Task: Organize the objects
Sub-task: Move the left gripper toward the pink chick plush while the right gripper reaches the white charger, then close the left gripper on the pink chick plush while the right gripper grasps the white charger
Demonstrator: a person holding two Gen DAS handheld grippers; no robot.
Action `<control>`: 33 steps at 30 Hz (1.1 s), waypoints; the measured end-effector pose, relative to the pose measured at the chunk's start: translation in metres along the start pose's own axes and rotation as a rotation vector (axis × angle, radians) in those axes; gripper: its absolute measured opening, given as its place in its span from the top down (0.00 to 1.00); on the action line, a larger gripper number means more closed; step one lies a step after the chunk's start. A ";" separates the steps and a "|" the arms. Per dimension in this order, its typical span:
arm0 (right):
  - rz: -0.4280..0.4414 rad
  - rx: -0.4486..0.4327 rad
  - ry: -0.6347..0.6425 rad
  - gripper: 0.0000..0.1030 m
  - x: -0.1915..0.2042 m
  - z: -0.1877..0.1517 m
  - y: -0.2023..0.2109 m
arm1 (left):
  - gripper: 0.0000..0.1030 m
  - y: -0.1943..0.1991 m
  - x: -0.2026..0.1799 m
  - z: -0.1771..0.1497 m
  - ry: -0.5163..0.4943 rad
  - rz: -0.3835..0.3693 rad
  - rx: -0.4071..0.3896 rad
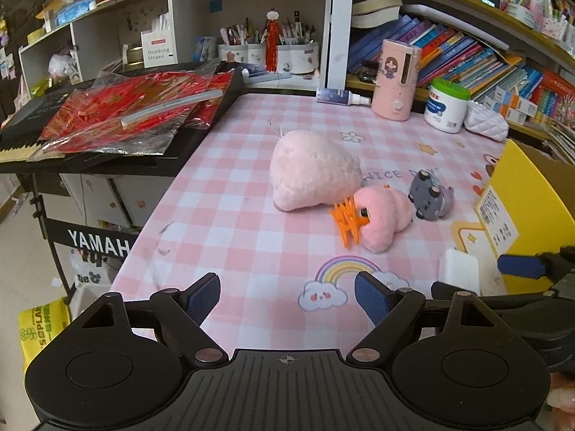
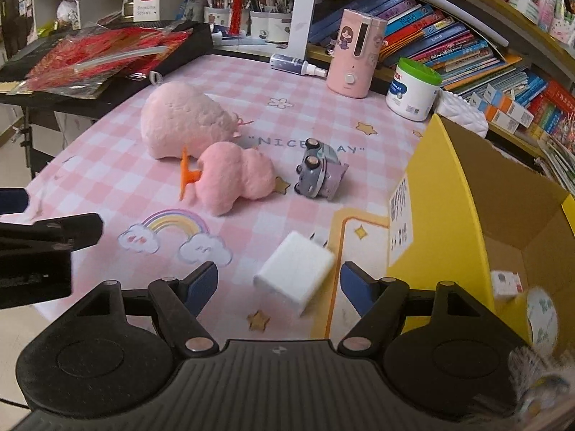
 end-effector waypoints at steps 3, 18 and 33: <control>-0.004 0.044 -0.025 0.36 -0.004 0.004 -0.017 | 0.18 -0.007 -0.003 0.008 0.001 -0.001 0.003; 0.096 0.102 0.005 0.55 -0.008 0.013 -0.046 | 0.18 -0.050 -0.057 0.058 -0.086 -0.085 0.024; 0.136 0.082 0.126 0.58 -0.007 0.019 -0.046 | 0.20 -0.097 -0.088 0.072 -0.175 -0.058 0.068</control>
Point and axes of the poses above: each gripper's, at about its wrist camera, not at the fingertips, and y roughly against the way its jaws point, x to its left, z to its top, the point moved 10 cm from there along -y, roughly the way its jaws point, and after that the axes turned 13 degrees about x, right-handed, at the moved point
